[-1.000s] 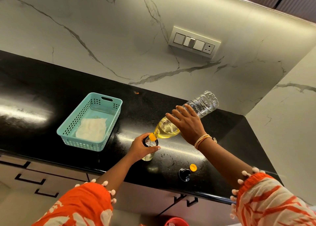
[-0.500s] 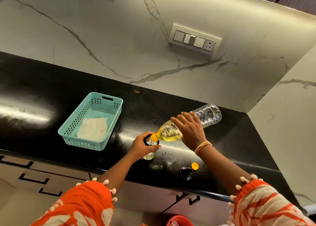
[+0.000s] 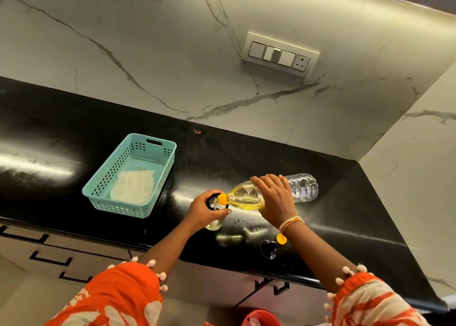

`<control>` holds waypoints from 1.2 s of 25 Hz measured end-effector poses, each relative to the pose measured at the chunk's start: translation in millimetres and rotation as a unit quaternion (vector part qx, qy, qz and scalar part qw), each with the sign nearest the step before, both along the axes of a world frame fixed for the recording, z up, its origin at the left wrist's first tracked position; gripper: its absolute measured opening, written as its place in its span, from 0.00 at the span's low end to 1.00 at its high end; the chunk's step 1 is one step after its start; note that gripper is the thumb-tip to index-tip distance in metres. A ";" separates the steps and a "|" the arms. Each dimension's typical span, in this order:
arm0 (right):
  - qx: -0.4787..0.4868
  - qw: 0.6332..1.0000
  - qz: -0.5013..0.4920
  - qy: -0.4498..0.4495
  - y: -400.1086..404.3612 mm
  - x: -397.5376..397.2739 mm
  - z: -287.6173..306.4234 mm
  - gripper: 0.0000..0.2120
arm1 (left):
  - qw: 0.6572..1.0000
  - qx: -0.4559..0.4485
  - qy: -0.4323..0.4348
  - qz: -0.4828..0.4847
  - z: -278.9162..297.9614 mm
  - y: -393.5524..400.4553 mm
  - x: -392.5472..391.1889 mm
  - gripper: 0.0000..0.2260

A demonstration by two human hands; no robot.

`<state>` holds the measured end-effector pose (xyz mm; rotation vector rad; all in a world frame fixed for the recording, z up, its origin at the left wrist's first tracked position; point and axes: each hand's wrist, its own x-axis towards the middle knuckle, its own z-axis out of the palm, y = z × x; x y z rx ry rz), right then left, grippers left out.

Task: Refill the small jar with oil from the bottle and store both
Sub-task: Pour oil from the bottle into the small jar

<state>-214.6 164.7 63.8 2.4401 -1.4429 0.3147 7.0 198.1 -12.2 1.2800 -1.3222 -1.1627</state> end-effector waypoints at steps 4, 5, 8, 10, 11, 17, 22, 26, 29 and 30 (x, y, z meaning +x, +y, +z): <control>0.048 0.997 -0.026 -0.055 2.9 0.5 -13.5 0.33 | 1.000 0.002 0.016 0.005 -2.7 -0.4 -1.3 0.24; 0.060 0.995 -0.026 -0.070 3.6 0.9 -16.4 0.34 | 1.000 0.002 0.018 0.004 -2.7 -0.2 -1.6 0.24; 0.077 0.990 -0.026 -0.112 6.5 1.1 -22.8 0.36 | 1.000 0.007 0.020 0.002 -2.1 -0.3 -1.6 0.25; 0.083 0.987 -0.030 -0.138 7.3 1.0 -25.4 0.38 | 1.000 0.014 0.017 0.007 -2.6 -0.8 -1.2 0.25; 0.086 0.985 -0.032 -0.148 7.3 1.4 -25.7 0.38 | 1.000 0.017 0.015 0.009 -3.2 -1.1 -1.1 0.25; 0.123 0.950 -0.036 -0.283 11.5 6.7 -16.9 0.37 | 1.000 0.002 -0.008 0.011 -4.4 -2.2 -0.7 0.23; 0.137 0.915 -0.051 -0.376 11.2 14.9 -0.9 0.37 | 1.000 -0.005 -0.007 0.013 -3.2 -1.4 -1.5 0.23; 0.143 0.875 -0.058 -0.459 7.0 16.9 13.2 0.35 | 1.000 -0.001 -0.012 0.015 -4.2 -2.9 -0.8 0.24; 0.154 0.834 -0.062 -0.527 6.4 16.6 17.7 0.31 | 1.000 0.002 -0.013 0.017 -4.4 -3.4 -0.2 0.23; 0.163 0.819 -0.062 -0.547 7.4 16.5 18.2 0.31 | 1.000 0.003 -0.015 0.017 -4.1 -3.2 -0.3 0.23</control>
